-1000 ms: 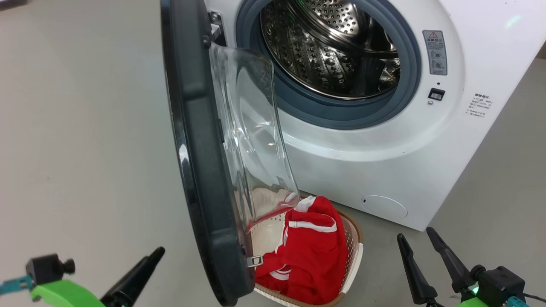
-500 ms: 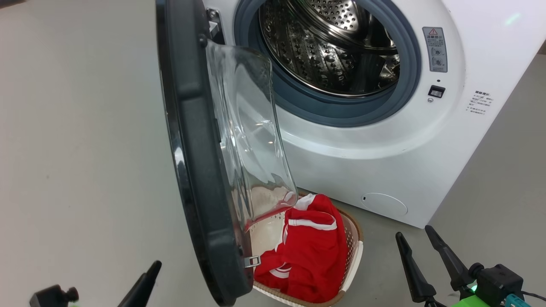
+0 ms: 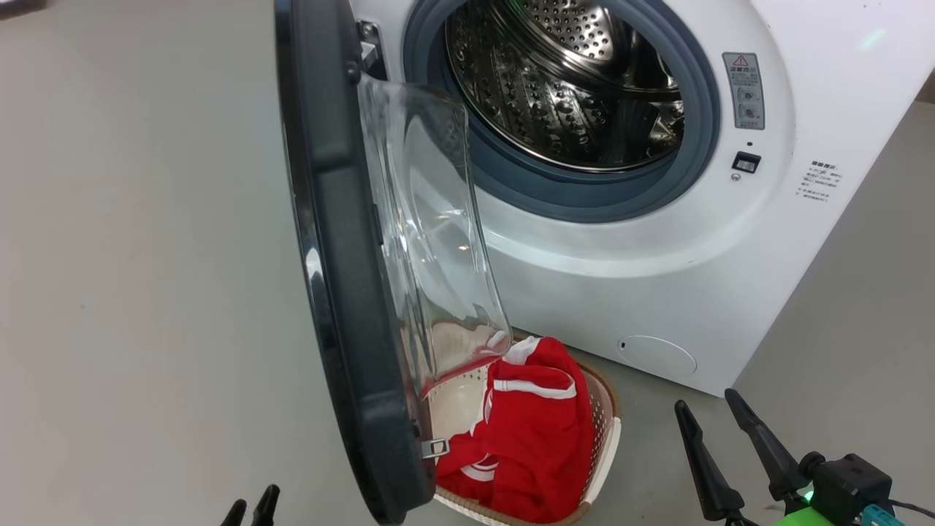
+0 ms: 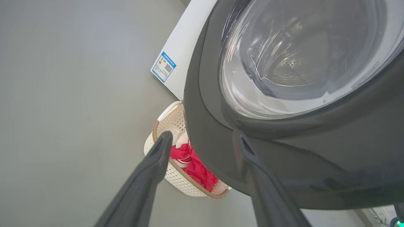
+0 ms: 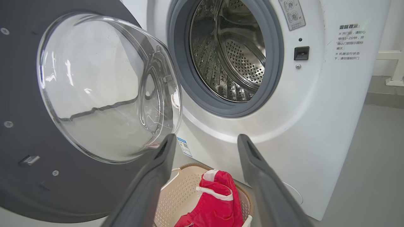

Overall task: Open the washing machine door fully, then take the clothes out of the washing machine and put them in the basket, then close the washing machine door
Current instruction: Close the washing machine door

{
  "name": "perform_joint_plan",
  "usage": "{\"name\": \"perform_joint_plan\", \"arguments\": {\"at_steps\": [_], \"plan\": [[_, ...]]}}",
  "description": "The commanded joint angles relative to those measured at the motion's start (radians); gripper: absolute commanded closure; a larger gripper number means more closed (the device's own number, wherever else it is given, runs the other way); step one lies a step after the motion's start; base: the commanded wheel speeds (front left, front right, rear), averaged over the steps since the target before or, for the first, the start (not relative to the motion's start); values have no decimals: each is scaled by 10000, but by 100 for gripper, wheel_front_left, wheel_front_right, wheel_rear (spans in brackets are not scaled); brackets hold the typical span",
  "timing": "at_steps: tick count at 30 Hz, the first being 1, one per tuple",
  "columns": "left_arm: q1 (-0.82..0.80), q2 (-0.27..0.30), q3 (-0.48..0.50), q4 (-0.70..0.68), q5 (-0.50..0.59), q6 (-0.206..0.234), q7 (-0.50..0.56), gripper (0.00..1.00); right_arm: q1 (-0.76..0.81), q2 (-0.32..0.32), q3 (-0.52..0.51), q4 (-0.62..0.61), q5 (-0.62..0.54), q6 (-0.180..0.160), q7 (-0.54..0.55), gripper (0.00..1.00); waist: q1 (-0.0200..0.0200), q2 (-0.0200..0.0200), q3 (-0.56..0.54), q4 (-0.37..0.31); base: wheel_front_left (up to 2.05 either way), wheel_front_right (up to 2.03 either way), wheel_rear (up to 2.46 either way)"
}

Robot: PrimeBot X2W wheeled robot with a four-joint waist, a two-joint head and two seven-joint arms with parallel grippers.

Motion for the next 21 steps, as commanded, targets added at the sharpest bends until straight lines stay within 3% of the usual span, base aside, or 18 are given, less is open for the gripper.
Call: {"name": "perform_joint_plan", "arguments": {"at_steps": [1,9,11,21], "plan": [[-453,244,326,-44,374,-67,-158,0,-362,-86,248,-220,-27,75,-65,0,0,-1,-25,11,0,0,0],[-159,-935,2415,-171,3357,-67,-195,0,-335,-60,209,-232,-13,75,-65,0,0,-1,-114,63,0,0,0],[62,-1396,3112,-305,4665,-67,-196,0,-342,-47,219,-239,-12,75,-65,0,0,-1,-129,57,0,0,0],[533,-2600,4737,-1216,8591,-67,-198,0,-418,-82,178,-338,-23,75,-65,0,0,-1,-74,23,0,0,0]]}}
